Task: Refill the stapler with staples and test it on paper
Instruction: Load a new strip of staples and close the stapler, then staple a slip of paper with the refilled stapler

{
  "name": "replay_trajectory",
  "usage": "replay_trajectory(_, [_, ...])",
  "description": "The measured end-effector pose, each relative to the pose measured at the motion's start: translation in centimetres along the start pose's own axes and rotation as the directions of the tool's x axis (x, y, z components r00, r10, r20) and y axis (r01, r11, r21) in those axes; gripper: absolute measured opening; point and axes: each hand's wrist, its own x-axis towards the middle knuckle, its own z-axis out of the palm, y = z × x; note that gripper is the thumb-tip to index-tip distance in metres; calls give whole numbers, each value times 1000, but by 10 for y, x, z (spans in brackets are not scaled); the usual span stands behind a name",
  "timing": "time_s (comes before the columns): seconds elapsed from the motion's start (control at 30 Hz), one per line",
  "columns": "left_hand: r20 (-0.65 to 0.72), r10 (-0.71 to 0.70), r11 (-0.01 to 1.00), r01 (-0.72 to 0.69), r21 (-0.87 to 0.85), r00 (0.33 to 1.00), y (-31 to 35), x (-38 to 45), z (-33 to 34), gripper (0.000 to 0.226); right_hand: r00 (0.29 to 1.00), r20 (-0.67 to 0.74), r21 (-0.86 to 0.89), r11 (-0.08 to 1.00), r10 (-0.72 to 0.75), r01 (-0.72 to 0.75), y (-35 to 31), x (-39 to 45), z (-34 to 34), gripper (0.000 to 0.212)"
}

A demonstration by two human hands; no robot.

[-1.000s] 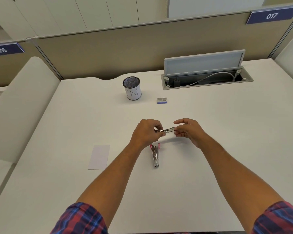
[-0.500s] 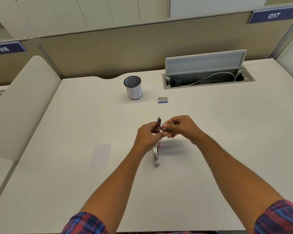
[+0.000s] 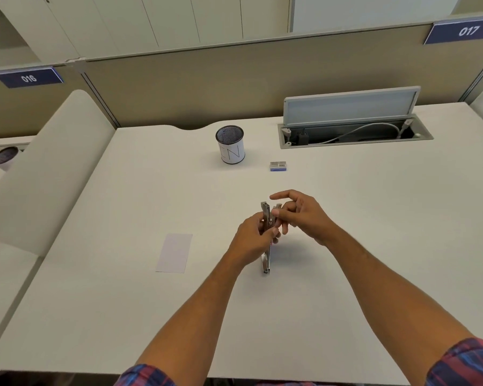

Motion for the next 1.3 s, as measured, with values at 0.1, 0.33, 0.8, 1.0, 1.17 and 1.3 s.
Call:
replay_trajectory(0.1, [78, 14, 995, -6, -101, 997, 5, -3, -1, 19, 999, -42, 16, 999, 34, -33, 5, 1, 2, 35])
replay_trajectory(0.33, [187, 17, 966, 32, -257, 982, -4, -10, -12, 28, 987, -49, 16, 988, 153, -152, 10, -4, 20, 29])
replay_trajectory(0.8, [-58, -60, 997, 62, 34, 996, -20, -15, -37, 11, 980, -163, -90, 987, 115, -131, 23, 13, 62, 49])
replay_trajectory(1.0, [-97, -51, 992, 62, 107, 994, -25, -20, -44, 9, 975, -184, -133, 980, 121, -147, 24, 14, 71, 46])
replay_trajectory(1.17, [-121, -51, 993, 63, 95, 991, -26, -26, -48, 10, 977, -176, -149, 978, 122, -149, 26, 17, 78, 45])
replay_trajectory(1.3, [-134, -36, 994, 50, 101, 990, -25, -29, -52, 9, 974, -186, -182, 969, 130, -165, 25, 17, 81, 54])
